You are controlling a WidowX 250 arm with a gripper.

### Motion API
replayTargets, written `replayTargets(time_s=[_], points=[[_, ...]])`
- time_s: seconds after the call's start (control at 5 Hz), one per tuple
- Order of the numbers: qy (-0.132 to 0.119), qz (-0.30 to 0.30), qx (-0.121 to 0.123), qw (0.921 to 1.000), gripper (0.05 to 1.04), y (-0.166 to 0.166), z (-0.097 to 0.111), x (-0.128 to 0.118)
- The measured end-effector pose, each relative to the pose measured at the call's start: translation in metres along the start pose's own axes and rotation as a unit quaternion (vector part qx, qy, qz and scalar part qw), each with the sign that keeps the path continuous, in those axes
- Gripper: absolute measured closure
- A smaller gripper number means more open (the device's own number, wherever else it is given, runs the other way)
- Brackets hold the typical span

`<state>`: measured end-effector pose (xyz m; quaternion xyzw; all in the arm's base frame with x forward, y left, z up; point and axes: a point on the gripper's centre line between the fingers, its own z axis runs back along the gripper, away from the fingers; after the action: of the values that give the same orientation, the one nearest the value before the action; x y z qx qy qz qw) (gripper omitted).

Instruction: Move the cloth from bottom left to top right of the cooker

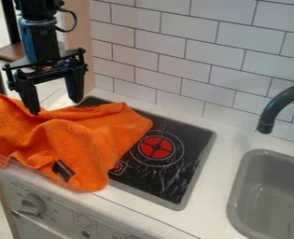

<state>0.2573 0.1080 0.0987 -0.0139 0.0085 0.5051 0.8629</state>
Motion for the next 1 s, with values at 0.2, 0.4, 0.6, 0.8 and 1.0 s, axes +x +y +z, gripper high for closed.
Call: replayTargets(time_s=[0.2, 0.4, 0.6, 0.8, 1.0], points=[[0.012, 0.003, 0.008, 0.9999, 0.084, 0.001, -0.008, -0.001], [0.022, 0.014, 0.01, 0.9996, 0.084, -0.008, -0.017, 0.007], [0.017, 0.041, -0.001, 0.999, 0.084, -0.019, -0.025, 0.019], [0.005, 0.067, 0.009, 0.9977, 0.084, -0.029, -0.04, 0.037], [-0.002, 0.075, 0.017, 0.997, 0.084, -0.043, -0.055, 0.05]])
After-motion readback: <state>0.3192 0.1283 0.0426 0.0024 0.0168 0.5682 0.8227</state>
